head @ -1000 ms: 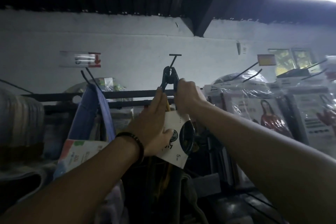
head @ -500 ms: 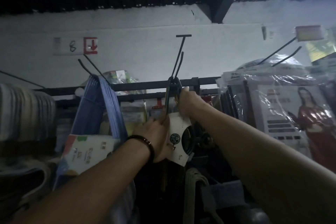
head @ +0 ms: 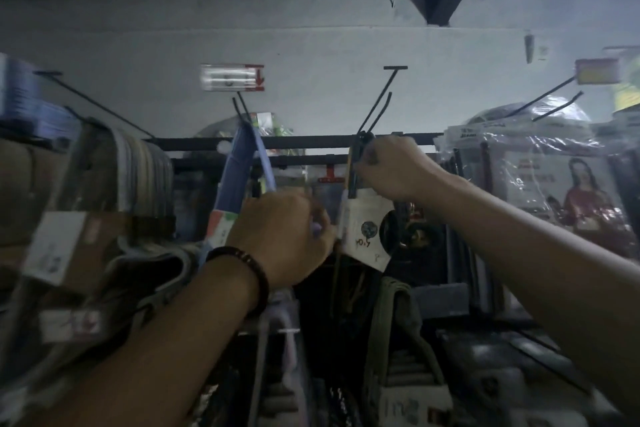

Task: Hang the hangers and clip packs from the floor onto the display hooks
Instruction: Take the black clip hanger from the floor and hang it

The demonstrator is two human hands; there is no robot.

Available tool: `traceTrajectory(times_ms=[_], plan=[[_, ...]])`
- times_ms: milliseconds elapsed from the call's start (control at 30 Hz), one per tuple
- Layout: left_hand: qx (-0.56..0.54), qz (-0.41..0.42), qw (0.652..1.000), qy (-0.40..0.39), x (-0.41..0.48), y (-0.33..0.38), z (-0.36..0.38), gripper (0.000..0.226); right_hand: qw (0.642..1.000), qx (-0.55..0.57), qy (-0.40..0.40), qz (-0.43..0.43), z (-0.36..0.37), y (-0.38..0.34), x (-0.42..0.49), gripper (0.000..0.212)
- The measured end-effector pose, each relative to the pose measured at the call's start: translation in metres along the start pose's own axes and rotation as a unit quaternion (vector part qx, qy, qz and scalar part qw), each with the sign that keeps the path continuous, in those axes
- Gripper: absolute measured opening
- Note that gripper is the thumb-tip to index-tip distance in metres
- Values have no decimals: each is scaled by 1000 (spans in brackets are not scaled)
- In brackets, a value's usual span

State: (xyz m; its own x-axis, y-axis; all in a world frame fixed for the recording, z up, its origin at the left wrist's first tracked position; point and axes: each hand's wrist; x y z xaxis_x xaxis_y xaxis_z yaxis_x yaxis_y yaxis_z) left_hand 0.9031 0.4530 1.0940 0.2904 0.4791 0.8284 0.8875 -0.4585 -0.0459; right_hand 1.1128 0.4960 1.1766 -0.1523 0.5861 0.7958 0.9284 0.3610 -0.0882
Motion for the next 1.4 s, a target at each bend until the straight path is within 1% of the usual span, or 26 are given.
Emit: traceTrajectory(times_ms=[100, 133, 200, 300, 367, 433, 500, 567, 633, 667, 700, 733, 800, 867, 967, 1033, 1167, 1233, 1300, 1333, 1400], plan=[[-63, -57, 996, 26, -80, -19, -47, 20, 998, 43, 20, -44, -4, -65, -52, 29], [-81, -75, 994, 25, -111, -26, -62, 21, 997, 52, 20, -60, -1, -90, -72, 30], [-112, -122, 986, -5, -179, -46, -86, 20, 992, 89, 11, -84, 12, -142, -113, 28], [-151, -237, 957, -70, -296, -82, -112, 7, 974, 191, -55, -110, 55, -221, -184, 19], [-122, -310, 941, -68, -390, -102, -130, 16, 954, 249, -119, -116, 98, -279, -245, 16], [-111, -404, 904, -85, -488, -112, -149, 15, 925, 312, -189, -108, 146, -342, -316, 13], [-112, -477, 865, -102, -579, -115, -171, 12, 891, 343, -274, -113, 194, -409, -395, 12], [-131, -566, 802, -139, -670, -112, -197, 15, 845, 356, -374, -139, 227, -472, -480, 12], [-136, -644, 732, -174, -758, -102, -227, 13, 784, 360, -477, -169, 241, -521, -556, 8], [-129, -674, 705, -177, -797, -95, -242, 12, 753, 363, -516, -185, 244, -539, -588, 7], [-116, -702, 680, -177, -833, -86, -256, 12, 730, 365, -542, -198, 248, -553, -618, 7], [-95, -724, 661, -172, -865, -77, -269, 13, 713, 368, -560, -204, 252, -565, -642, 8], [-63, -754, 634, -160, -911, -63, -287, 16, 687, 365, -596, -200, 262, -585, -682, 8], [-53, -781, 600, -164, -943, -59, -296, 17, 660, 355, -631, -199, 278, -603, -711, 6], [-76, -802, 556, -204, -971, -73, -301, 17, 635, 325, -672, -201, 304, -634, -729, 9], [-95, -806, 540, -225, -985, -97, -301, 17, 625, 317, -681, -213, 328, -663, -730, 11], [-100, -800, 526, -270, -1003, -182, -295, 13, 611, 292, -701, -224, 395, -736, -722, 19], [-94, -788, 525, -309, -1013, -234, -292, 16, 594, 289, -717, -221, 439, -776, -722, 23], [-79, -772, 523, -352, -1021, -290, -296, 19, 569, 274, -742, -224, 482, -816, -717, 25], [-77, -777, 512, -357, -1024, -317, -299, 19, 555, 264, -755, -231, 500, -835, -710, 26], [-72, -795, 484, -359, -1033, -368, -303, 19, 540, 250, -769, -232, 535, -870, -698, 23]])
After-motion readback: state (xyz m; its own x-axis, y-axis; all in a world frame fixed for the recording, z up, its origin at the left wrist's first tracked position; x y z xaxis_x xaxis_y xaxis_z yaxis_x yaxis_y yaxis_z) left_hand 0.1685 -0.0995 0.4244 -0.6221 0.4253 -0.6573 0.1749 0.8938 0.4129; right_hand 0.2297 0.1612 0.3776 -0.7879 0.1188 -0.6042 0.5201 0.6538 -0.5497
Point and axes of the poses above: each hand's wrist, its own x-axis towards the middle knuckle, its own z-axis out of the palm, y = z × x, and after that the axes turned 2 degrees about -x, right-handed
